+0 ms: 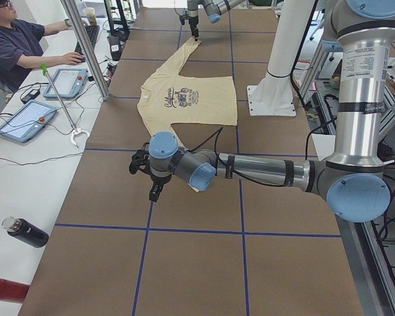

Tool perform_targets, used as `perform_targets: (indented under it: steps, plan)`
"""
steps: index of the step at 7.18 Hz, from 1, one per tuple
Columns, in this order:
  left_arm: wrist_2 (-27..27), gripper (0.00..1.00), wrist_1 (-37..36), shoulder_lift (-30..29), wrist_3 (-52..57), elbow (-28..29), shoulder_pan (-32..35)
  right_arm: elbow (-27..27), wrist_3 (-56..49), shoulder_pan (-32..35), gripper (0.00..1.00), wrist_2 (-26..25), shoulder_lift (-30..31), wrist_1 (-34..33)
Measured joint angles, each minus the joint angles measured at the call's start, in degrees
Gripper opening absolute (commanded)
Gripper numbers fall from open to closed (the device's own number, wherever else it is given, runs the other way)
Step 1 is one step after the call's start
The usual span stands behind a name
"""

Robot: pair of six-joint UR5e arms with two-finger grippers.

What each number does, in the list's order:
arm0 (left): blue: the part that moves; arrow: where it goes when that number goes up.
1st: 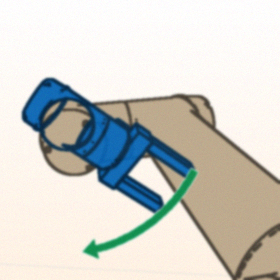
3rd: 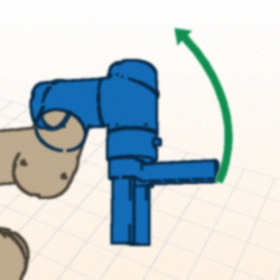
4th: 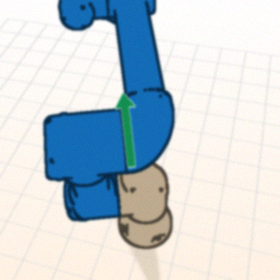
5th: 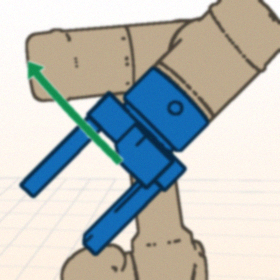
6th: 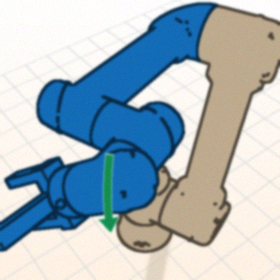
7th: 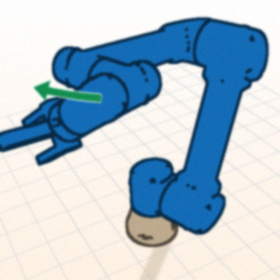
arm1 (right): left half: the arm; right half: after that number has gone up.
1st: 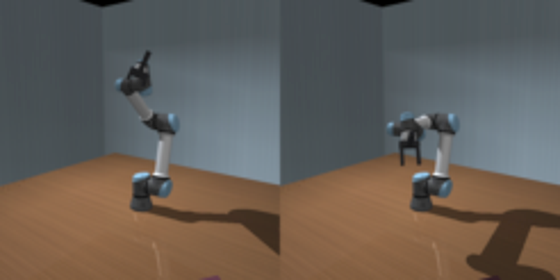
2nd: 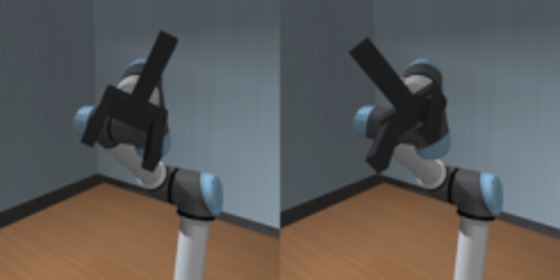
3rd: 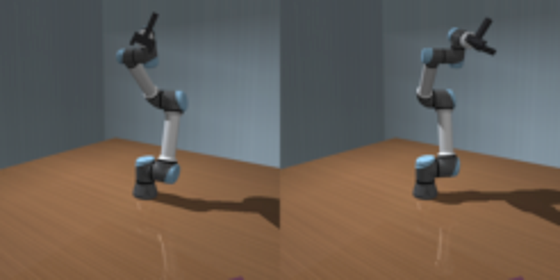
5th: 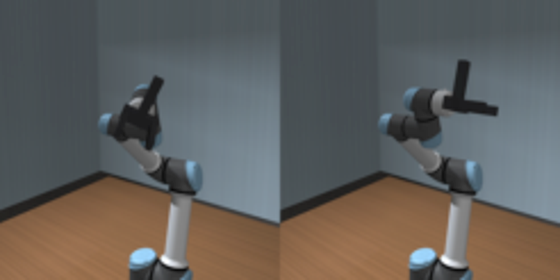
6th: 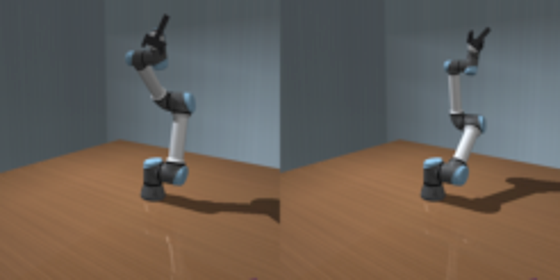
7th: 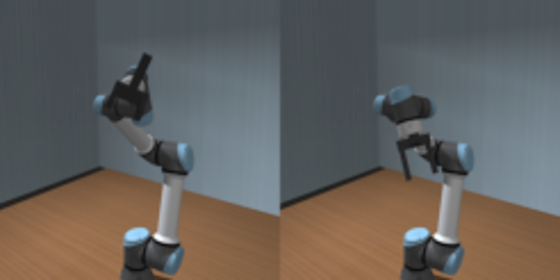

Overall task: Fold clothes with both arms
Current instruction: 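Lower the right gripper and grasp the cuff of the nearest sleeve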

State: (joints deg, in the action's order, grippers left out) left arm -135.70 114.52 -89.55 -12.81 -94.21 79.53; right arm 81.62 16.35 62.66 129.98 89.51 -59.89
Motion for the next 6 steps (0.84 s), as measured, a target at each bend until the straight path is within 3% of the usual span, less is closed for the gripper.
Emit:
perform_targets:
  steps: [3, 6]
  plan:
    - [0.0, 0.99, 0.0, 0.1, 0.0, 0.0, 0.0, -0.6, -0.4, -0.5, 0.86, -0.2, -0.2, 0.0]
    - [0.0, 0.99, 0.0, 0.2, 0.0, 0.0, 0.0, -0.9, -0.5, -0.5, 0.48, -0.2, -0.1, 0.0]
